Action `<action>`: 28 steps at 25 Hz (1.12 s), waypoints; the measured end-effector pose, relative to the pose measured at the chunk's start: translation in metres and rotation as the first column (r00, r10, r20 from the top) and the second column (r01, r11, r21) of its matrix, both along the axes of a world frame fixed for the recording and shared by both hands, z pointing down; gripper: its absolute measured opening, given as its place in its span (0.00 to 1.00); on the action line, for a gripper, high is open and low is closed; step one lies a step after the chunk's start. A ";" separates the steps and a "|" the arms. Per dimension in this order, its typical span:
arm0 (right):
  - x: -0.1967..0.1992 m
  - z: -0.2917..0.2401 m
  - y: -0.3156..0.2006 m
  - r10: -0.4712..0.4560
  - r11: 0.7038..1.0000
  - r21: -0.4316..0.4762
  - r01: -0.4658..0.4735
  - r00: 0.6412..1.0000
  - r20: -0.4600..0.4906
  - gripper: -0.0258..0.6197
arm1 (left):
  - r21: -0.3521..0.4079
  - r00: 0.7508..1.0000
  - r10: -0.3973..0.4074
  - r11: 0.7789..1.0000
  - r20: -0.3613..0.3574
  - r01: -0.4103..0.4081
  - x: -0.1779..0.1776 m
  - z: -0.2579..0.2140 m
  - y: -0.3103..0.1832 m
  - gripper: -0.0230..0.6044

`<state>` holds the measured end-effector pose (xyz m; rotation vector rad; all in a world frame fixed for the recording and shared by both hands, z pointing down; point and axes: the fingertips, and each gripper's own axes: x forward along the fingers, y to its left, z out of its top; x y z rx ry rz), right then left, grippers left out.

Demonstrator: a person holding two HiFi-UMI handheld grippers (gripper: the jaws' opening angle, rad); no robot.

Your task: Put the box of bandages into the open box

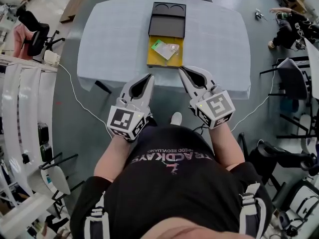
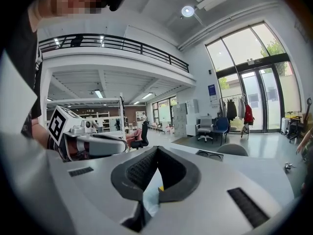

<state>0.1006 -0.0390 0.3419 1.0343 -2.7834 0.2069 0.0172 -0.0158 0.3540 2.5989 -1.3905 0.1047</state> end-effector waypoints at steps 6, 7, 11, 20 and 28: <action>0.005 0.002 -0.001 -0.018 1.000 -0.004 0.018 1.000 0.010 0.06 | -0.002 1.000 -0.015 1.000 0.009 0.015 0.007 0.001 0.002 0.06; 0.006 0.002 -0.001 -0.019 1.000 -0.005 0.020 1.000 0.012 0.06 | -0.003 1.000 -0.016 1.000 0.010 0.016 0.008 0.001 0.003 0.06; 0.007 0.002 -0.002 -0.024 1.000 -0.007 0.024 1.000 0.017 0.06 | -0.002 1.000 -0.017 1.000 0.013 0.017 0.011 0.001 0.003 0.06; 0.007 0.001 -0.005 -0.024 1.000 -0.009 0.025 0.999 0.026 0.06 | 0.003 1.000 -0.005 1.000 0.012 0.005 0.015 0.000 -0.005 0.06; 0.007 -0.002 -0.009 -0.022 1.000 -0.008 0.022 0.999 0.027 0.06 | 0.005 1.000 -0.003 1.000 0.012 0.003 0.015 -0.004 -0.009 0.06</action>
